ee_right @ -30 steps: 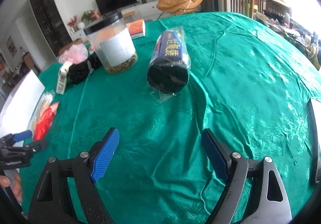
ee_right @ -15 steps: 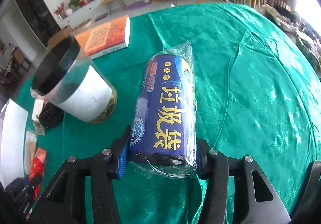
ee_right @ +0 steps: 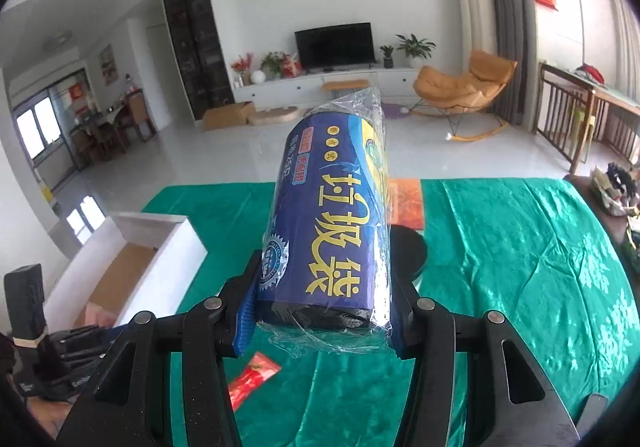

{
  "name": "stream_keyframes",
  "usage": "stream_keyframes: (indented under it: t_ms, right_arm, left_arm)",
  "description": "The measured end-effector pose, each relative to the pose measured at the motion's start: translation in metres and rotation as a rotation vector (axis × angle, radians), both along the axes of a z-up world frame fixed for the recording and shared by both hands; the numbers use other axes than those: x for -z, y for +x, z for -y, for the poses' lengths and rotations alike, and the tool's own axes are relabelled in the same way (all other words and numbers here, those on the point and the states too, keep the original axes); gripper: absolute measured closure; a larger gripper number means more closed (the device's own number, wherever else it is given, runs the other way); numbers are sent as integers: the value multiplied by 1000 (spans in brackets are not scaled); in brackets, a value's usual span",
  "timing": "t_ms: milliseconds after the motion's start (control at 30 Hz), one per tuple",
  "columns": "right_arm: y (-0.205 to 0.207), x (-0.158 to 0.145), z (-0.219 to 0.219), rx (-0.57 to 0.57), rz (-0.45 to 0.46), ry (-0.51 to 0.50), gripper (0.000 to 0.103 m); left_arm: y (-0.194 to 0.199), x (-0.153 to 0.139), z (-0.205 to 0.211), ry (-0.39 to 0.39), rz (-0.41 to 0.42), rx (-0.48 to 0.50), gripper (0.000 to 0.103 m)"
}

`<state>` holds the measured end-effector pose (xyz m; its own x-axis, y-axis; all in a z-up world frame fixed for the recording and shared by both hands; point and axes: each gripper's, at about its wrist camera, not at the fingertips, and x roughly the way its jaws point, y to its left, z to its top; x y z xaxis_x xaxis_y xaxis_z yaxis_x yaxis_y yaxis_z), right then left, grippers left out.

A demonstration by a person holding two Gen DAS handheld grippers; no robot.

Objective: Organize soft objects
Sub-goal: 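Grasp the blue garbage-bag roll with the right tool and lift it, then grasp the red tube-shaped bag with the left tool while the right tool holds the roll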

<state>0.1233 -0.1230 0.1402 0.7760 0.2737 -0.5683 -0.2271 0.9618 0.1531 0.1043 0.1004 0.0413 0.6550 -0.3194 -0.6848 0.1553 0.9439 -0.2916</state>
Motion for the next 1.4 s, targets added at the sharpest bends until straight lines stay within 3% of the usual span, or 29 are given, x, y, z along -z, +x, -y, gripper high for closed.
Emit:
stream_keyframes:
  t_ms: [133, 200, 267, 333, 467, 667, 867, 1167, 1233, 1300, 1333, 1400]
  right_arm:
    - [-25, -4, -16, -37, 14, 34, 49]
    - [-35, -4, -16, -42, 20, 42, 49]
    - [-43, -3, -15, -39, 25, 40, 49]
    - [-50, -3, -10, -29, 27, 42, 49]
    - [-56, 2, 1, -2, 27, 48, 49]
    - [-64, 6, 11, 16, 27, 68, 49]
    - [-71, 5, 14, 15, 36, 71, 49]
    - [-77, 0, 31, 52, 50, 56, 49]
    - [-77, -1, 37, 65, 48, 45, 49]
    - [-75, 1, 40, 71, 37, 43, 49]
    - [-75, 3, 40, 72, 34, 39, 49]
    - [-75, 6, 38, 70, 28, 38, 49]
  left_arm:
    - [-12, 11, 13, 78, -23, 48, 81]
    - [-13, 21, 20, 83, -51, 72, 72]
    - [-14, 30, 26, 67, -73, 89, 37]
    - [-19, 35, 29, 23, -57, 89, 20]
    - [-19, 40, 36, -18, -74, 91, 20]
    - [-20, 43, 47, 90, -69, 106, 20]
    - [-19, 52, 50, 99, -104, 123, 20]
    - [2, 87, 71, 174, -185, 189, 20]
    - [9, 97, 83, 202, -205, 201, 20]
    - [17, 109, 96, 292, -202, 195, 20]
    - [21, 117, 101, 348, -210, 182, 21]
    - [27, 132, 104, 376, -249, 173, 50]
